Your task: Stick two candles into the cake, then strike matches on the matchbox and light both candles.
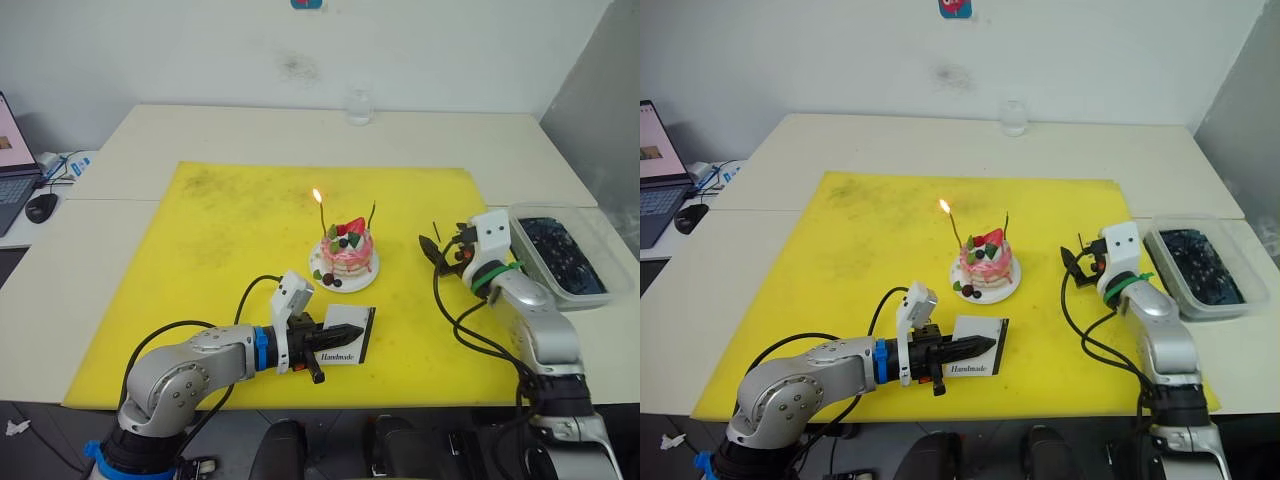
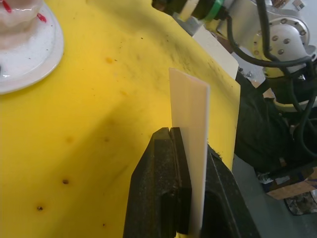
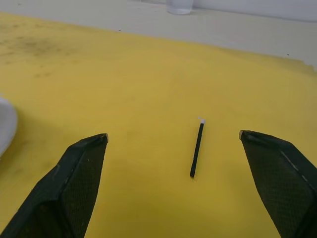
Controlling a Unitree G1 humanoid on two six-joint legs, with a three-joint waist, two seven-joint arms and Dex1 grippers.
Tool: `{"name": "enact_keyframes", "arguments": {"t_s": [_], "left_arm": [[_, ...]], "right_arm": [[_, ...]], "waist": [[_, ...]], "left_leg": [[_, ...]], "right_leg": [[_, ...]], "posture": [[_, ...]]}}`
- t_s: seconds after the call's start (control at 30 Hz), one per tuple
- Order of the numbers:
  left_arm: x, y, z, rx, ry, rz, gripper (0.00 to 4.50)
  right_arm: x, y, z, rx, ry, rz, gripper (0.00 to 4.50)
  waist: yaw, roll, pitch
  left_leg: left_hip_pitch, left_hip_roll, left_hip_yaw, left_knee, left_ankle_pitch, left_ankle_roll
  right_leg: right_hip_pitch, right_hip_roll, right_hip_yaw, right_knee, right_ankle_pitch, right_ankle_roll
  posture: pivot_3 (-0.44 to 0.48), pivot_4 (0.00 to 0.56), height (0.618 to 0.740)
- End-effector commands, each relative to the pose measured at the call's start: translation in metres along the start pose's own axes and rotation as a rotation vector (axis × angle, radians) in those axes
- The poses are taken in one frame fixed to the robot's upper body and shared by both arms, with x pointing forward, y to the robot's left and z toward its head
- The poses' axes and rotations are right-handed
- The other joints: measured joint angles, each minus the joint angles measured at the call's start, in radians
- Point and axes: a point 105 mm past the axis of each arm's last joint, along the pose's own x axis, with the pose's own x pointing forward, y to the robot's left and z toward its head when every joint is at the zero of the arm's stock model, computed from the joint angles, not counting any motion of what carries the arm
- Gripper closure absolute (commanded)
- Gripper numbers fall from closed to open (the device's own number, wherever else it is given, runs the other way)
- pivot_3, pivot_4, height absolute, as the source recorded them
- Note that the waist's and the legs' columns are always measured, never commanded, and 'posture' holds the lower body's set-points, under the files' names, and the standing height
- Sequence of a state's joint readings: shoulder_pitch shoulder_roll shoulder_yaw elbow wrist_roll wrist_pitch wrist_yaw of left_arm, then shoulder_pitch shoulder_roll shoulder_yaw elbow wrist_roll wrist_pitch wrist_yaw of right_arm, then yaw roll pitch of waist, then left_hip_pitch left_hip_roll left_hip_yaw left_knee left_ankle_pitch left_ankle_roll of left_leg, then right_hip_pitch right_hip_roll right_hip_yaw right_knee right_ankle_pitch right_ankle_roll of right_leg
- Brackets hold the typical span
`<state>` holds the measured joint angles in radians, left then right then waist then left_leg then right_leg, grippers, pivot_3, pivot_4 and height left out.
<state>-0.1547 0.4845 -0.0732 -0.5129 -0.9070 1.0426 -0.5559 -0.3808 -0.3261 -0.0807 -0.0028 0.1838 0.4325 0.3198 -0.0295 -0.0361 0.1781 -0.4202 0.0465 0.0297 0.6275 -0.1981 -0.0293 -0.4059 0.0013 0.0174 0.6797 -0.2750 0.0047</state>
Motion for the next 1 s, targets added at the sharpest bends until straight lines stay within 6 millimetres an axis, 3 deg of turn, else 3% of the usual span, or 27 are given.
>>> {"name": "enact_keyframes", "arguments": {"t_s": [0.03,0.13,0.23,0.57,0.83,1.0], "left_arm": [[-0.002,-0.009,0.007,0.032,-0.022,-0.027,4.5],[-0.002,-0.008,0.007,0.032,-0.021,-0.024,4.5],[-0.002,-0.008,0.007,0.031,-0.02,-0.023,4.5],[-0.003,-0.008,0.004,0.03,-0.018,-0.022,4.5],[-0.003,-0.007,0.003,0.031,-0.019,-0.024,4.5],[-0.004,-0.007,0.004,0.033,-0.018,-0.024,4.5]], "right_arm": [[0.008,-0.009,0.004,-0.03,-0.023,-0.069,0.05],[0.014,-0.016,-0.004,-0.019,0.017,-0.13,0.05],[0.018,-0.016,-0.009,-0.002,0.038,-0.158,0.62],[0.018,-0.004,-0.01,0.02,0.072,-0.131,4.37],[0.006,0.006,0.011,0.007,0.036,-0.087,4.47],[-0.021,0.014,0.035,-0.003,0.003,-0.041,4.47]], "waist": [[0.0,0.0,0.0],[0.0,0.0,0.0],[0.0,0.0,0.0],[0.0,0.0,0.0],[0.0,0.0,0.0],[0.001,0.0,0.0]], "left_leg": [[0.0,0.0,0.0,0.0,0.0,0.0],[0.0,0.0,0.0,0.0,0.0,0.0],[0.0,0.0,0.0,0.0,0.0,0.0],[0.0,0.0,0.0,0.0,0.0,0.0],[0.0,0.001,0.0,0.0,0.0,0.0],[0.0,0.001,0.0,0.0,0.0,0.0]], "right_leg": [[0.0,0.0,0.0,0.0,0.0,0.0],[0.0,0.0,0.0,0.0,0.0,0.0],[0.0,0.0,0.0,0.0,0.0,0.0],[0.0,0.0,0.0,0.001,0.0,0.0],[0.0,-0.001,0.0,0.001,0.0,0.0],[0.0,-0.001,0.0,0.0,0.0,0.0]], "posture": [[0.0,0.15,0.74],[0.0,0.15,0.74],[0.0,0.15,0.74],[0.0,0.15,0.74],[0.0,0.15,0.74],[0.0,0.15,0.74]]}}
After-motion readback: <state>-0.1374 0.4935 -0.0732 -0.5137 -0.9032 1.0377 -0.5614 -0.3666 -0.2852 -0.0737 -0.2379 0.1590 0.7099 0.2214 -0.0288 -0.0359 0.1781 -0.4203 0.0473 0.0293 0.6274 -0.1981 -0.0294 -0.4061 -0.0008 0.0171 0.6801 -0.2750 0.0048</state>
